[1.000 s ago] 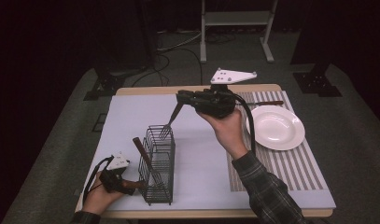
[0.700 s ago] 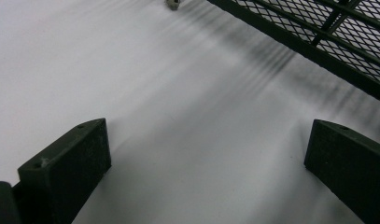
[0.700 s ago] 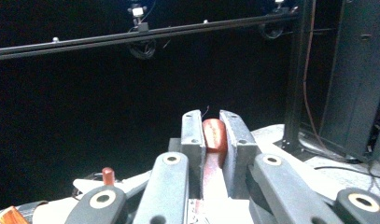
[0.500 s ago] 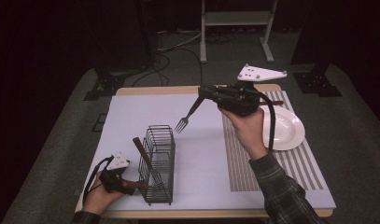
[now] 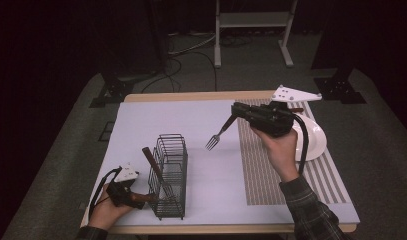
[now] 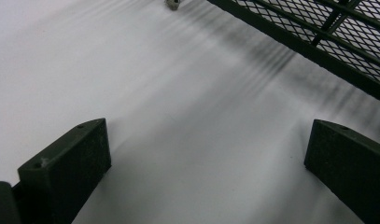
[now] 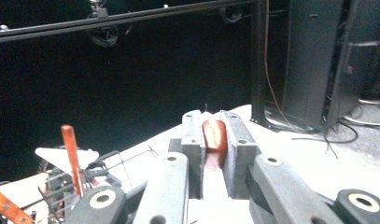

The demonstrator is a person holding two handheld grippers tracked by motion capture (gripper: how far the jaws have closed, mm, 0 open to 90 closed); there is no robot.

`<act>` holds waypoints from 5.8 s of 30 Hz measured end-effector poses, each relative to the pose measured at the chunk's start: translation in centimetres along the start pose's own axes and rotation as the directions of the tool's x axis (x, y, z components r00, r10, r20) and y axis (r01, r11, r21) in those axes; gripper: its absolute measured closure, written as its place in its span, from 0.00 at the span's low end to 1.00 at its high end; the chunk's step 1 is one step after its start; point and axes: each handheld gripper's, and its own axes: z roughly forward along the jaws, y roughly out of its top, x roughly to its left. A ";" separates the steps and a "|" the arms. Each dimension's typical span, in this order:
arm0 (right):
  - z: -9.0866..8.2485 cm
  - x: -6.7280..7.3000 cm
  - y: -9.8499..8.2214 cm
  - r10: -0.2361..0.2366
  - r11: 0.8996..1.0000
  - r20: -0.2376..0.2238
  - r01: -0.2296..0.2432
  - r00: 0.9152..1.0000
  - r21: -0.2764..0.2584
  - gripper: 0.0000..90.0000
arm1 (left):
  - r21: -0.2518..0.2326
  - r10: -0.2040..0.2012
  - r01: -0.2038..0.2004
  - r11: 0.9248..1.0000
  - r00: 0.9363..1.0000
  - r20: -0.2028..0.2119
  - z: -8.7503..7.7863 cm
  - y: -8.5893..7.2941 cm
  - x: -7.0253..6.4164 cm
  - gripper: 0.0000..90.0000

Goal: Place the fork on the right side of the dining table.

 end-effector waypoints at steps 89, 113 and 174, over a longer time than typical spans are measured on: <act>-15.2 -5.2 -10.2 0.157 0.980 0.455 -0.197 0.876 0.041 0.83 | 0.000 0.000 0.000 1.000 1.000 0.000 0.0 0.0 0.0 0.00; -16.9 -6.6 -12.8 0.161 0.966 0.567 -0.247 0.808 0.078 0.70 | 0.001 0.003 -0.003 1.000 1.000 0.000 0.0 0.0 0.0 0.00; -17.0 -10.4 -18.2 0.263 0.850 0.643 -0.488 0.719 0.199 0.31 | -0.003 -0.001 0.001 1.000 1.000 -0.001 0.0 0.0 0.0 0.00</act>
